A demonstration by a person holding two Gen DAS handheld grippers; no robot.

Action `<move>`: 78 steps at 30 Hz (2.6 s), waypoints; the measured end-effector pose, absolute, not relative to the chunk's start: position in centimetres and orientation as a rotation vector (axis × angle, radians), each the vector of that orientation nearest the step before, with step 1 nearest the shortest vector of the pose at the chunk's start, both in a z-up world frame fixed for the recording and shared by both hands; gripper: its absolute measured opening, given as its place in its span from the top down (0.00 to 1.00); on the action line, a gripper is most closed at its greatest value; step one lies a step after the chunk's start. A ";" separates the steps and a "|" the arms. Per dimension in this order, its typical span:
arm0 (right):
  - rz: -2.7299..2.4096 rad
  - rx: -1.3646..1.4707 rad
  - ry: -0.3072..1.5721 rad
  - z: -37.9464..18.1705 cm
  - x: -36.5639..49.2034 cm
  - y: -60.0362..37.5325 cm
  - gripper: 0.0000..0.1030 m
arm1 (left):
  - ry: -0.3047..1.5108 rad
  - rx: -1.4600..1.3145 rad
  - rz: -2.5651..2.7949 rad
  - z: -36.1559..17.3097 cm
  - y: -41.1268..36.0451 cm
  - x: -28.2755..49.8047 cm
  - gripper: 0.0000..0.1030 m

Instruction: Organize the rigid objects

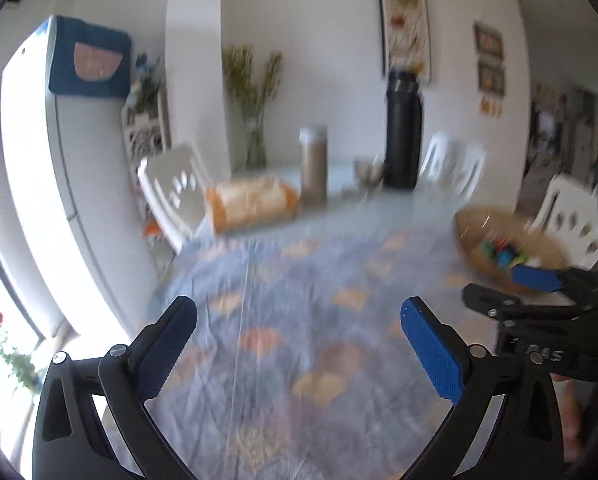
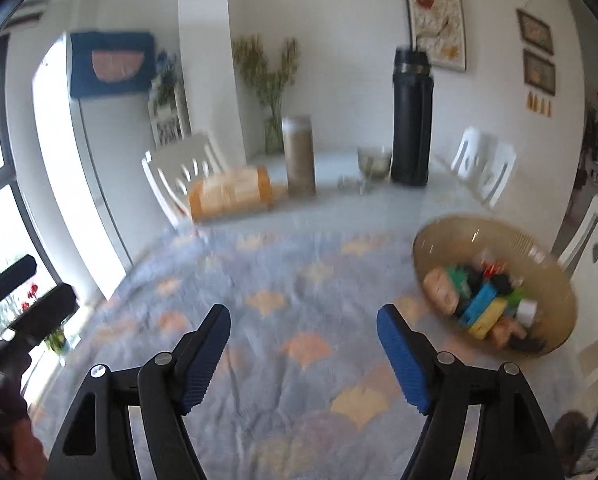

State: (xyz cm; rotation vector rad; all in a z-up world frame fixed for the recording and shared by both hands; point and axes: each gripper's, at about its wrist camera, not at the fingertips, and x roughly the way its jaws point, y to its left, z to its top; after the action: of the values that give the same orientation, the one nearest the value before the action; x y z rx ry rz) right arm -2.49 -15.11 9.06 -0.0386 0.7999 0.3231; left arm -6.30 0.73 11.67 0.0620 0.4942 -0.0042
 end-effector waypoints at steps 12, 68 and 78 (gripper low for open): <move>0.271 -0.076 1.046 -0.1 -1.6 -16.2 0.28 | 0.737 0.052 -0.007 3.3 -1.1 -3.6 0.01; 0.236 -0.046 1.073 -1.5 -1.4 -16.8 0.23 | 0.863 0.037 0.082 1.6 -0.4 -2.2 0.01; 0.243 -0.050 1.073 -1.5 -1.5 -16.7 0.23 | 0.853 0.057 0.094 1.7 -0.7 -2.3 0.01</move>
State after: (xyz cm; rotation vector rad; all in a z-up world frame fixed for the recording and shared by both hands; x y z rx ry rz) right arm -1.52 -16.69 -1.52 -0.0501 1.0730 0.2428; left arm -2.34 -0.67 1.69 0.0573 0.8528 0.0935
